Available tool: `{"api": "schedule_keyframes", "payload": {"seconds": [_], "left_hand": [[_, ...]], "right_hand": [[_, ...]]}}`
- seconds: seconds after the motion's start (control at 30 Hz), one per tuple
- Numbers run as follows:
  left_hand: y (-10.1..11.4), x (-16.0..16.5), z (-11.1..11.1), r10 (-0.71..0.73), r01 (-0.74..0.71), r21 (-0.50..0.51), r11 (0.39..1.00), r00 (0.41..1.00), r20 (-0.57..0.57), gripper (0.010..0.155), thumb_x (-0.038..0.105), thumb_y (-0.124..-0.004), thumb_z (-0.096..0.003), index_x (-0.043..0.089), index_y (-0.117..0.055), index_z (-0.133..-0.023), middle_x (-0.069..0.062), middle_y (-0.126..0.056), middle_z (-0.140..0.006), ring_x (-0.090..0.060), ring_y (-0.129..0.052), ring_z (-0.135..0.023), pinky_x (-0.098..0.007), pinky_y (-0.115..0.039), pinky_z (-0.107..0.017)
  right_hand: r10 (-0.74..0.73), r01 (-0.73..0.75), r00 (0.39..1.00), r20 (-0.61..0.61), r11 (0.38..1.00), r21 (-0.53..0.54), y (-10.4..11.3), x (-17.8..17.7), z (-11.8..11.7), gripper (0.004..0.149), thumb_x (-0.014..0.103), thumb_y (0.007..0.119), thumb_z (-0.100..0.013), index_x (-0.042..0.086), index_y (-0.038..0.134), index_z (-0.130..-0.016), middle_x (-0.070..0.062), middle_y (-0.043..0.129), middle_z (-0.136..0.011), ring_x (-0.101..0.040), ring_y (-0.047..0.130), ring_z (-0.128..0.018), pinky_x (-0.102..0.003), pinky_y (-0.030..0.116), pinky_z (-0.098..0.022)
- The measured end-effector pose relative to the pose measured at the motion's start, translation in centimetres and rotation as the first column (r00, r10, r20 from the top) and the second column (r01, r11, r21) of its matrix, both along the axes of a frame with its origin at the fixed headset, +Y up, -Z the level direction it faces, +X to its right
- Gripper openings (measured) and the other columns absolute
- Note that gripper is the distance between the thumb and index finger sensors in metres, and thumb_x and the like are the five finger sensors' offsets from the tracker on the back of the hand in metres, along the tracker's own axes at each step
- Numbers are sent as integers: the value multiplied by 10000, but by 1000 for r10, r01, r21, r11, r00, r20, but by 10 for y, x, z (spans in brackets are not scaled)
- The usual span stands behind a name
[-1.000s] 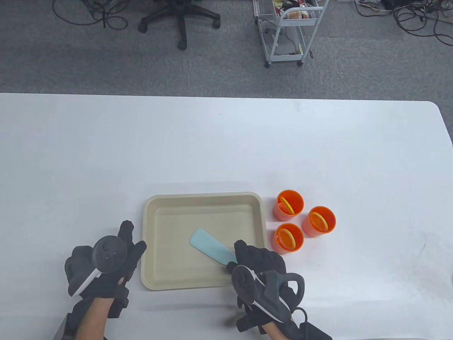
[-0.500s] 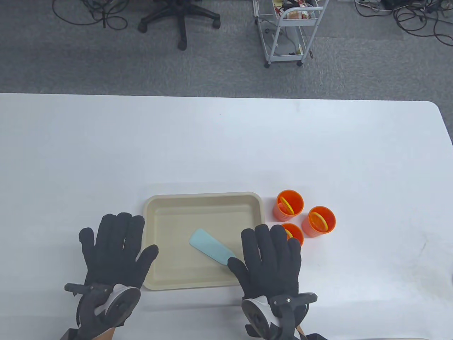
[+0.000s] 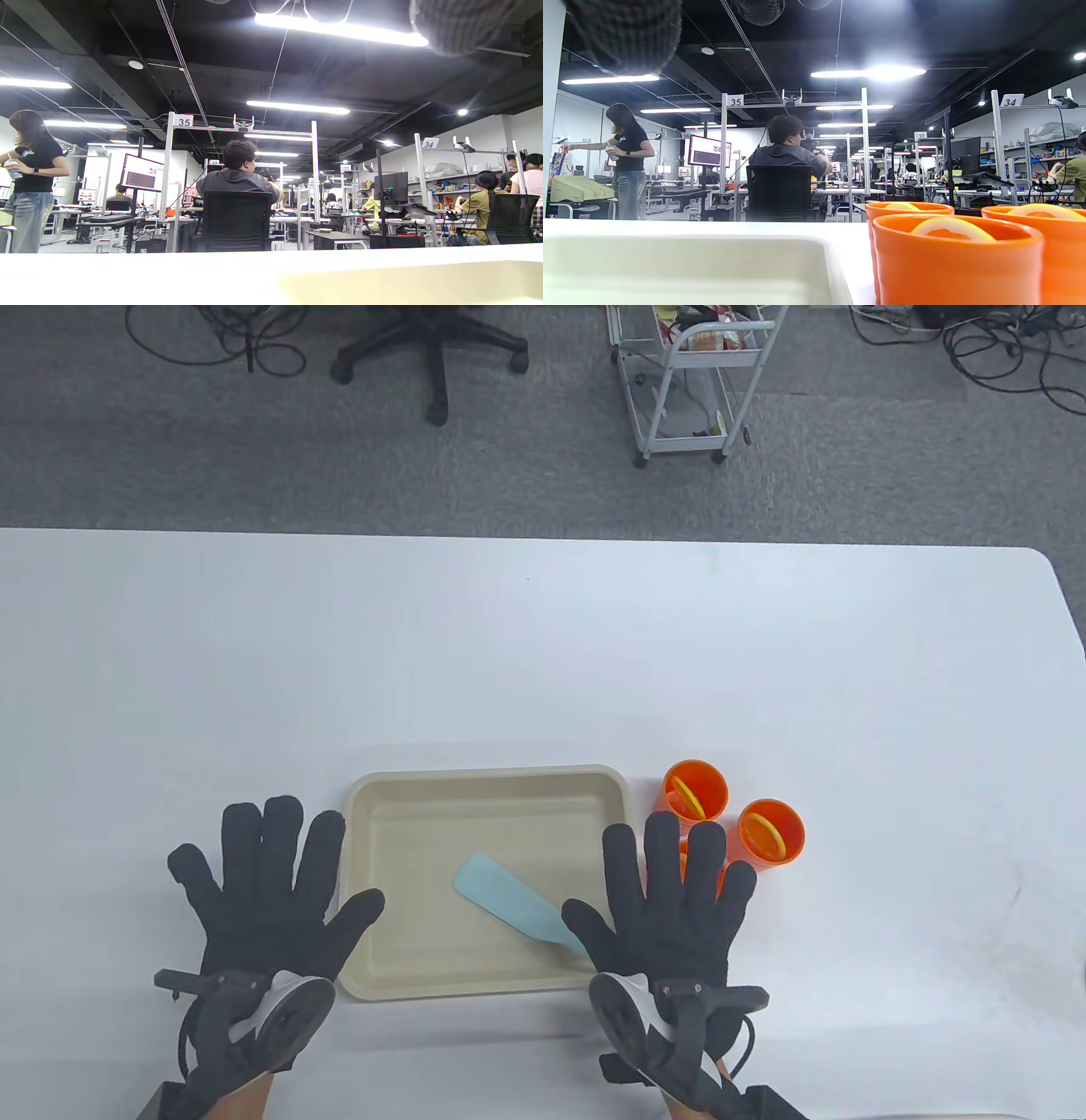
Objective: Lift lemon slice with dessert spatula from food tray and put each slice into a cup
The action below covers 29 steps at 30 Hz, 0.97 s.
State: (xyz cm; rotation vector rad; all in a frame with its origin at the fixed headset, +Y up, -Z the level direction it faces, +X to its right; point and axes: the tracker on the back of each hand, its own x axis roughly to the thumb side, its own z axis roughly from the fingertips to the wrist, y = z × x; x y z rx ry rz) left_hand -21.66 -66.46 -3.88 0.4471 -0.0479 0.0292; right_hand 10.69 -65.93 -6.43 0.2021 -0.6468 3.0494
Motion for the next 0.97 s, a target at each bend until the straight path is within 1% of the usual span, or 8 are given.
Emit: {"api": "schedule_keyframes", "payload": {"seconds": [0.73,0.87,0.97], "left_hand": [[0,2,-4,9,-9,-27,1000,1000,14,866,708,-687,-548,322,-318,-1229,-107,-224,-1328,-465,-212,-1206,-804,-159,-750],[0,2,-4,2,-1,-29,1000,1000,12,864,708,-684,-550,317,-321,-1229,-110,-231,-1328,-465,-221,-1205,-803,-166,-750],[-1,2,-4,8,-8,-28,1000,1000,17,864,710,-679,-547,318,-320,-1228,-109,-234,-1328,-466,-224,-1204,-805,-167,-748]], "right_hand": [[-3,2,999,-33,1000,-23,-1,1,-1,855,636,770,-503,301,380,-1186,-58,276,-1272,-427,130,-1186,-705,160,-775],[0,-2,999,-45,999,-43,-3,1,-1,849,635,767,-505,297,388,-1185,-59,287,-1272,-428,140,-1187,-705,166,-776],[17,-21,998,-56,997,-78,-7,-1,-1,845,634,764,-505,299,389,-1184,-59,293,-1270,-426,145,-1187,-705,170,-778]]}}
